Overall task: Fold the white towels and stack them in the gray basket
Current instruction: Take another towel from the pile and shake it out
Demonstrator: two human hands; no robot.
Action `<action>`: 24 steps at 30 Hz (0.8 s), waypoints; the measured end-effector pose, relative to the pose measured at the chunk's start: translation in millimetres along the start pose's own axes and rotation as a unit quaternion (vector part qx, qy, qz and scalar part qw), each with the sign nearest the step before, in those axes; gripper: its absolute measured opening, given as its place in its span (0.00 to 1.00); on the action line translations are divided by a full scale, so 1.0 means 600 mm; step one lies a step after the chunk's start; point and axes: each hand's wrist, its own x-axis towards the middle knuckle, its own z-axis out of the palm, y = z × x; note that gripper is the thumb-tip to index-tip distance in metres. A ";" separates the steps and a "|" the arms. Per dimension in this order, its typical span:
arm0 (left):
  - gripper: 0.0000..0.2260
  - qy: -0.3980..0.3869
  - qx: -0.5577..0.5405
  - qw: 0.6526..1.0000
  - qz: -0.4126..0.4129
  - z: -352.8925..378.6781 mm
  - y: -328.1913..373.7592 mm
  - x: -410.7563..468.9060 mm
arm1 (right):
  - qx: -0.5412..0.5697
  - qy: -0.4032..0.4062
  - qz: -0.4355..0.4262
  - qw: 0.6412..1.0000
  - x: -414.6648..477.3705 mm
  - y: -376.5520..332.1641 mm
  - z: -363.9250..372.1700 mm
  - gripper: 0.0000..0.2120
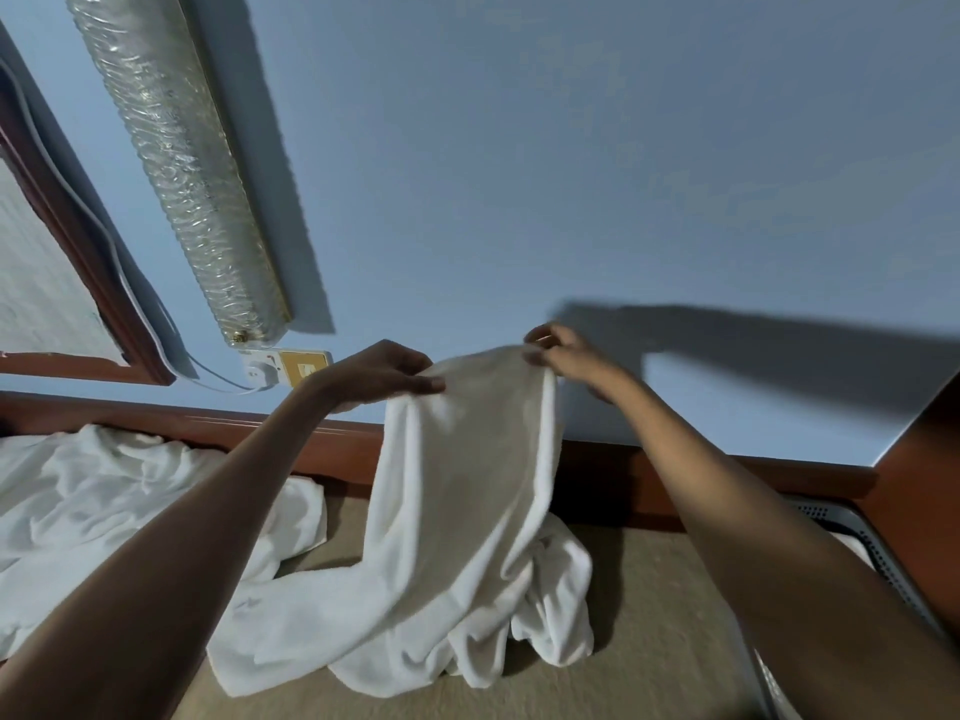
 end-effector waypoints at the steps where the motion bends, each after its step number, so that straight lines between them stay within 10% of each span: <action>1: 0.13 -0.001 0.007 1.000 0.008 0.001 0.010 0.001 | -0.015 -0.085 0.000 0.996 -0.003 -0.006 0.004 0.15; 3: 0.06 -0.011 0.022 0.999 0.022 0.005 0.035 0.005 | -0.047 -0.216 0.002 0.975 -0.007 -0.020 0.025 0.26; 9: 0.08 -0.027 0.026 0.999 0.026 -0.008 0.074 0.010 | -0.015 -0.310 -0.003 0.951 -0.013 -0.041 0.039 0.12; 15: 0.22 -0.045 -0.016 0.998 -0.030 -0.018 0.045 0.000 | 0.097 -0.148 -0.031 0.984 -0.004 -0.044 -0.016 0.13; 20: 0.10 -0.029 -0.003 0.999 -0.031 -0.027 0.060 -0.002 | 0.048 0.021 -0.053 0.997 0.009 -0.057 -0.015 0.13; 22: 0.10 -0.021 -0.029 0.999 -0.005 -0.031 0.074 0.000 | 0.015 -0.081 -0.048 0.995 0.007 -0.065 -0.013 0.02; 24: 0.10 -0.027 -0.031 0.999 0.020 -0.033 0.089 0.003 | -0.018 -0.219 -0.040 0.975 -0.004 -0.082 -0.001 0.16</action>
